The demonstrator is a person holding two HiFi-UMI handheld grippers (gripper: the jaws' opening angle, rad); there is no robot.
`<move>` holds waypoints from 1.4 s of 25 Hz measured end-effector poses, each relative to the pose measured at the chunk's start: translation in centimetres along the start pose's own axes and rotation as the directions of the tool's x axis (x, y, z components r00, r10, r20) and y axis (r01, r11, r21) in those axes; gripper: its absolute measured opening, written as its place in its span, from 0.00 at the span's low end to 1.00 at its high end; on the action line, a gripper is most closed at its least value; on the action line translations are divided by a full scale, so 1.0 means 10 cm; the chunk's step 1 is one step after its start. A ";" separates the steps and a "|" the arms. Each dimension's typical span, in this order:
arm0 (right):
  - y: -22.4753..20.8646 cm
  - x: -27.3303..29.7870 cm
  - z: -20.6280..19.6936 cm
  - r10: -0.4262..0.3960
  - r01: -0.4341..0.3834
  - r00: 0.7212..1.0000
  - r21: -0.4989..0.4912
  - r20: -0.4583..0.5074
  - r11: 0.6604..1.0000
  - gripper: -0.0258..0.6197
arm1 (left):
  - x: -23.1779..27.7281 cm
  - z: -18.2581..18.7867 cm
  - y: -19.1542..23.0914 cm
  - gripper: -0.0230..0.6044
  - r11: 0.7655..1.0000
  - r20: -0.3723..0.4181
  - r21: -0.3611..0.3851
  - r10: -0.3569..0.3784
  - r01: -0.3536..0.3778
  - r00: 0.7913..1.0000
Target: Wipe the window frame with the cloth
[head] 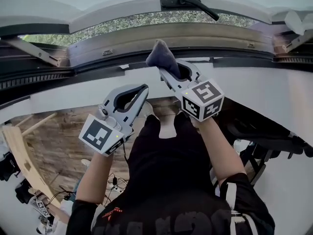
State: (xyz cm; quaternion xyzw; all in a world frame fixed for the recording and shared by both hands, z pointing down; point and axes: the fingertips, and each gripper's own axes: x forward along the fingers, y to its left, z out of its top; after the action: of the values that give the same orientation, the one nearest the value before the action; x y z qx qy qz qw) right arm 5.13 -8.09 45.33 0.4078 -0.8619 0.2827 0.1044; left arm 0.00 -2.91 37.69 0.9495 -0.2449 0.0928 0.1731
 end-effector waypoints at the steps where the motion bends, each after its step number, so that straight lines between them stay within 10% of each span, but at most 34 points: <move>1: -0.05 -0.05 0.00 -0.005 0.005 1.000 0.002 0.003 1.000 0.21 | 0.06 0.00 -0.03 0.07 1.000 -0.001 0.001 -0.006 0.006 1.000; 35: -1.86 -1.76 0.04 -0.276 0.266 0.956 0.101 0.101 0.959 0.21 | 1.66 0.17 -1.01 0.07 0.980 -0.062 0.051 -0.188 0.191 0.980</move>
State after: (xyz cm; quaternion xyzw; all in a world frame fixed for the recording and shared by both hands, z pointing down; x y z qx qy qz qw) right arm 30.67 -6.37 45.24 0.5419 -0.7892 0.2789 0.0754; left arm 19.47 -2.38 37.61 0.9700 -0.1454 0.1097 0.1609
